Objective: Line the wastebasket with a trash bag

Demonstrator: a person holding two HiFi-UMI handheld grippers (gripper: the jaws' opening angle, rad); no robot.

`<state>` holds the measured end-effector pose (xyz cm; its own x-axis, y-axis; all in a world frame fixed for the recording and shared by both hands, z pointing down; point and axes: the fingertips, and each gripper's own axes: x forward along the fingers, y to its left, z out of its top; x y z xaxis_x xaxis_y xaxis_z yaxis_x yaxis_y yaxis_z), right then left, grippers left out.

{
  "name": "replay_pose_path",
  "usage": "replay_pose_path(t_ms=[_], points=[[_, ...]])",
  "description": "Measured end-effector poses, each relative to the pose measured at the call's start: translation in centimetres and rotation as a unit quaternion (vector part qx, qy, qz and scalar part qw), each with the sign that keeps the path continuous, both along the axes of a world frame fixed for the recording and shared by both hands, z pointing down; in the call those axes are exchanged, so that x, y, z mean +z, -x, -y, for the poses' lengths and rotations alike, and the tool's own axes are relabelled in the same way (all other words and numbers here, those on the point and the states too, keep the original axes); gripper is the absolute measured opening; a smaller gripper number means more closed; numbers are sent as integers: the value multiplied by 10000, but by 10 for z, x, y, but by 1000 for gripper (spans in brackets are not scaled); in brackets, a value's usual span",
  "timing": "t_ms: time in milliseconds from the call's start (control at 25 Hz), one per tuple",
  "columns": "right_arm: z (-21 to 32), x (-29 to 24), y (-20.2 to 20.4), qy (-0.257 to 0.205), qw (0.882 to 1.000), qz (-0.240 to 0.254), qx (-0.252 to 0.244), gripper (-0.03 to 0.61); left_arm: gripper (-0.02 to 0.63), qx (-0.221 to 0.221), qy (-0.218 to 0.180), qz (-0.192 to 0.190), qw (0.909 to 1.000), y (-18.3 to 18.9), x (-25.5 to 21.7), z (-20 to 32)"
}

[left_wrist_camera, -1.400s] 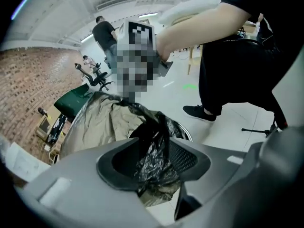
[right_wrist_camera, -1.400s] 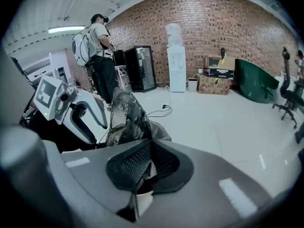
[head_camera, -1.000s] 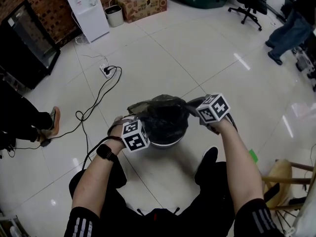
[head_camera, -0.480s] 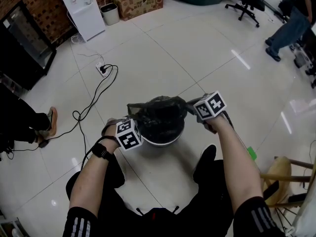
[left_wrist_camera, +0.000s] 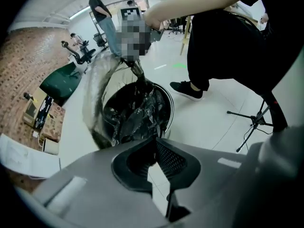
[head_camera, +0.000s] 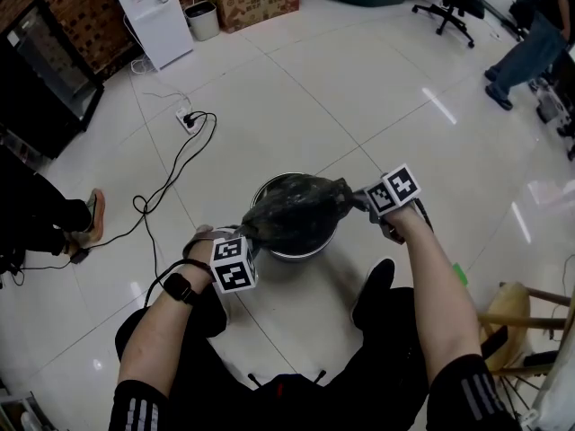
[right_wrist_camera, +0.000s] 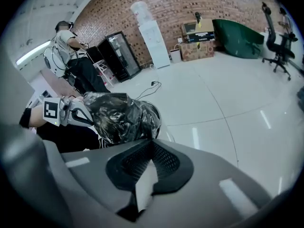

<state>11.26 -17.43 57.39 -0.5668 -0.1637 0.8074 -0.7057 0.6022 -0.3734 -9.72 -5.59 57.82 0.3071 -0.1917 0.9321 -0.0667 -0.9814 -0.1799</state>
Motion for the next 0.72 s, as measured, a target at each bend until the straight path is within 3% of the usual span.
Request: replay_pose_path(t_ms=[120,280,360,480,600,720], points=[[-3,19,-10,183,9997,-132,111,6,40,-128,219,200,9995,12,16,-2],[6,24,-14,69,9995,-119,275,8,98,-285,161,229,9992,16,12,9],[16,13,-10,-141,9993,-3,344,17,104,-312,51,29,9995,6,-5,13],[25,-6,-2,-451,9986,-3,269,93,109,-441,-113,-379,9982,-8,-35,23],[27,-20,2,-785,9966,-263,-12,112,109,-524,-263,-562,9967,-12,-49,32],[28,-31,1,-1016,9940,-396,-130,112,87,-336,-432,-858,9948,-30,-58,29]])
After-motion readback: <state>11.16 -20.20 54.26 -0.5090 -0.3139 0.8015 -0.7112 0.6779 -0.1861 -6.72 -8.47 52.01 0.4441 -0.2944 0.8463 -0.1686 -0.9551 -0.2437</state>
